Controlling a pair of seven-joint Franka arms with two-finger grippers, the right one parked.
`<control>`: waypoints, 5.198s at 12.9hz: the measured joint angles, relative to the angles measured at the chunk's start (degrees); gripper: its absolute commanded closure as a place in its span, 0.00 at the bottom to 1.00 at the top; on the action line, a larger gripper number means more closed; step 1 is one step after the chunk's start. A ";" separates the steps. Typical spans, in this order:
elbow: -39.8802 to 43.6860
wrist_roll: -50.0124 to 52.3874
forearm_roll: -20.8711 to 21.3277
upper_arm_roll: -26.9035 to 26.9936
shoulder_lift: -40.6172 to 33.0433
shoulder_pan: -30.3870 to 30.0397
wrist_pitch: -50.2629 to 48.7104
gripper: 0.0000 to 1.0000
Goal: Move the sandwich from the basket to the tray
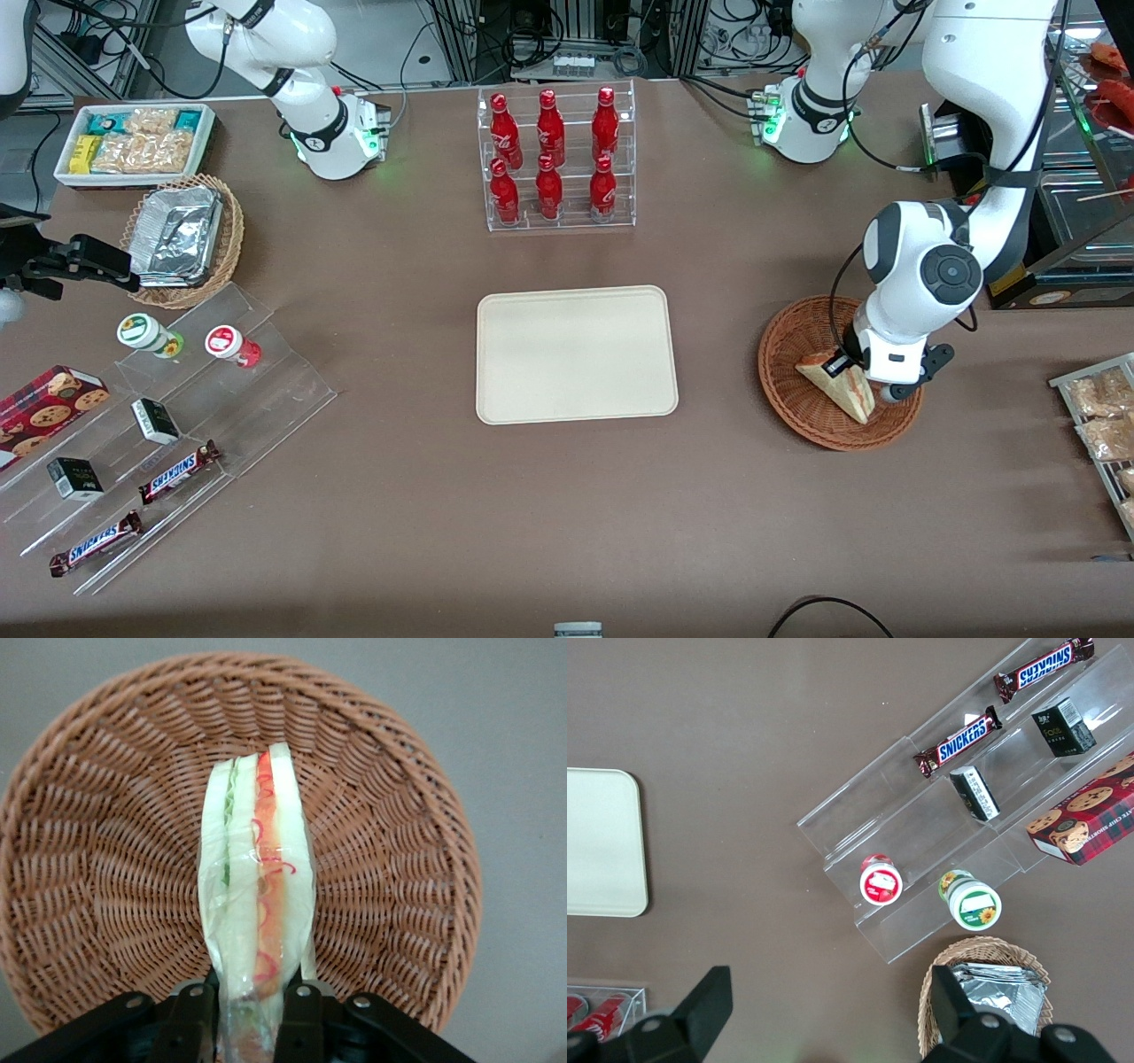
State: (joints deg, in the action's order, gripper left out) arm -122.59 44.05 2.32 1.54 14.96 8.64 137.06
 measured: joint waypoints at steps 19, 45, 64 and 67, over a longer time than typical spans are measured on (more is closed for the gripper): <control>46.29 4.90 1.43 -2.49 21.66 35.10 -24.68 1.00; 41.72 9.17 -1.71 13.99 7.80 37.90 -31.33 0.00; 34.31 -36.71 -5.32 19.86 -7.52 15.59 -47.82 0.00; 34.55 -37.52 -5.31 7.29 -8.67 4.63 -50.04 0.00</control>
State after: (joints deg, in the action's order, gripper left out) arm -88.03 6.53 -2.99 8.83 6.29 13.27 87.03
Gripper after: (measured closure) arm 0.000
